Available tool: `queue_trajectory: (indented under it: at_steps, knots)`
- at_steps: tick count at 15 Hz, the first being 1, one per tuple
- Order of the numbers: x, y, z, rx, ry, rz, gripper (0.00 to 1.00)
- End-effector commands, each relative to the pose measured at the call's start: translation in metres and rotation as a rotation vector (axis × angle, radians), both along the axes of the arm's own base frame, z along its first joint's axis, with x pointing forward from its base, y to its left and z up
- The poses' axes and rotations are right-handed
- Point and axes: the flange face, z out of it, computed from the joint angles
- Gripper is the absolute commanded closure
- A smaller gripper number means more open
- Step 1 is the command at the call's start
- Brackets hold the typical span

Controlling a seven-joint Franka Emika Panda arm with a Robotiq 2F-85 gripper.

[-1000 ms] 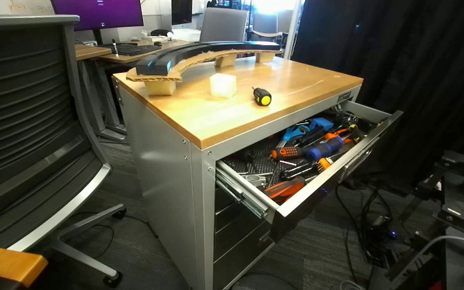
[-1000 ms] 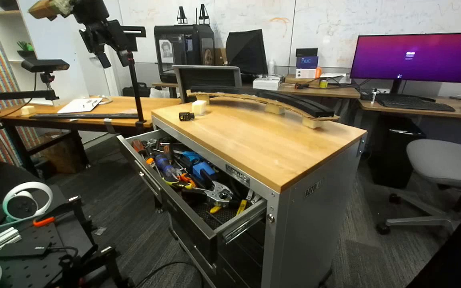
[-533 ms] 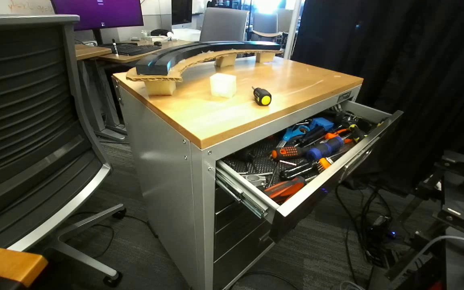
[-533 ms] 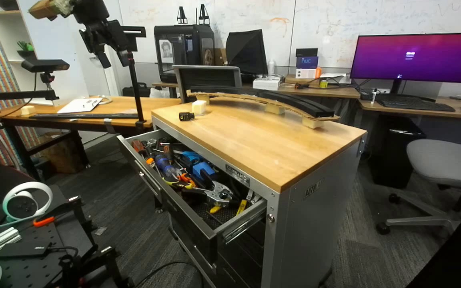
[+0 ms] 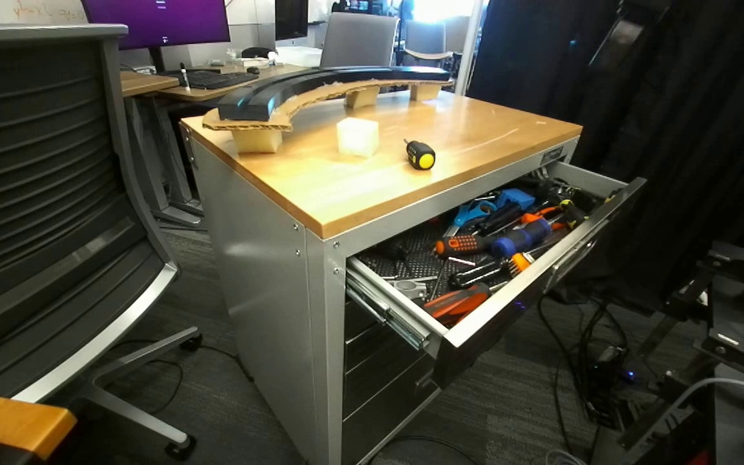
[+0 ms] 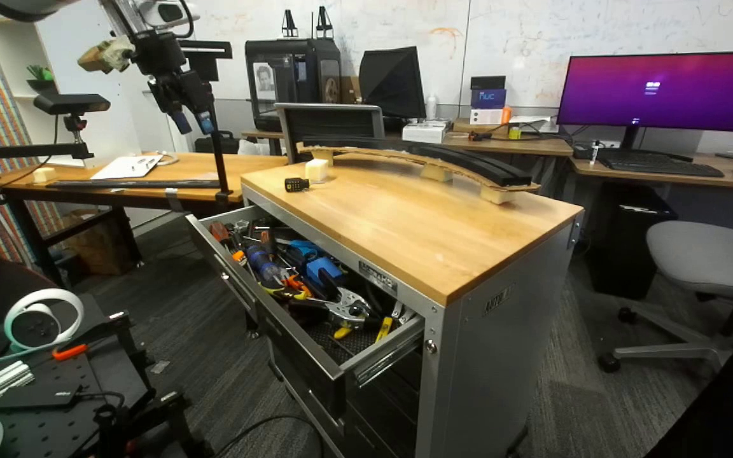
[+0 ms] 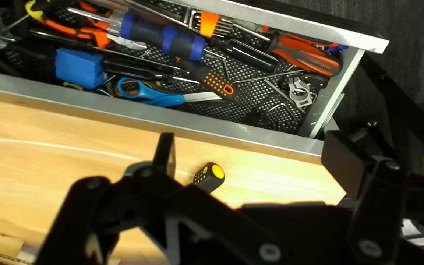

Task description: Put the screwdriver in the drawer then close it

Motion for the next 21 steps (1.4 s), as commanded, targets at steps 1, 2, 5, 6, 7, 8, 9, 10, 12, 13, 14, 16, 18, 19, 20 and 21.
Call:
queue_trajectory:
  at_steps: [1, 2, 5, 6, 7, 8, 9, 10, 12, 13, 14, 16, 18, 19, 20, 21]
  knots:
    - [0.042, 0.041, -0.037, 0.025, -0.047, -0.103, 0.0]
    - [0.052, 0.042, -0.045, 0.022, -0.064, -0.141, 0.0]
    - [0.086, 0.037, -0.057, -0.013, -0.14, -0.251, 0.0]
    - [0.1, 0.036, -0.064, -0.019, -0.159, -0.29, 0.0]
    - [0.115, 0.035, -0.073, -0.026, -0.177, -0.327, 0.0]
    - [0.125, 0.04, -0.09, -0.054, -0.196, -0.349, 0.0]
    - [0.136, 0.046, -0.104, -0.054, -0.215, -0.372, 0.0]
    - [0.147, 0.051, -0.119, -0.049, -0.234, -0.403, 0.0]
    - [0.167, 0.059, -0.139, -0.015, -0.282, -0.464, 0.0]
    - [0.175, 0.067, -0.149, -0.009, -0.308, -0.491, 0.0]
    - [0.182, 0.073, -0.157, -0.006, -0.339, -0.514, 0.0]
    - [0.195, 0.08, -0.165, -0.014, -0.404, -0.548, 0.0]
    - [0.205, 0.083, -0.163, -0.027, -0.466, -0.568, 0.0]
    - [0.208, 0.082, -0.163, -0.035, -0.486, -0.579, 0.0]
    - [0.211, 0.079, -0.162, -0.047, -0.504, -0.592, 0.0]
    - [0.213, 0.076, -0.163, -0.064, -0.514, -0.605, 0.0]
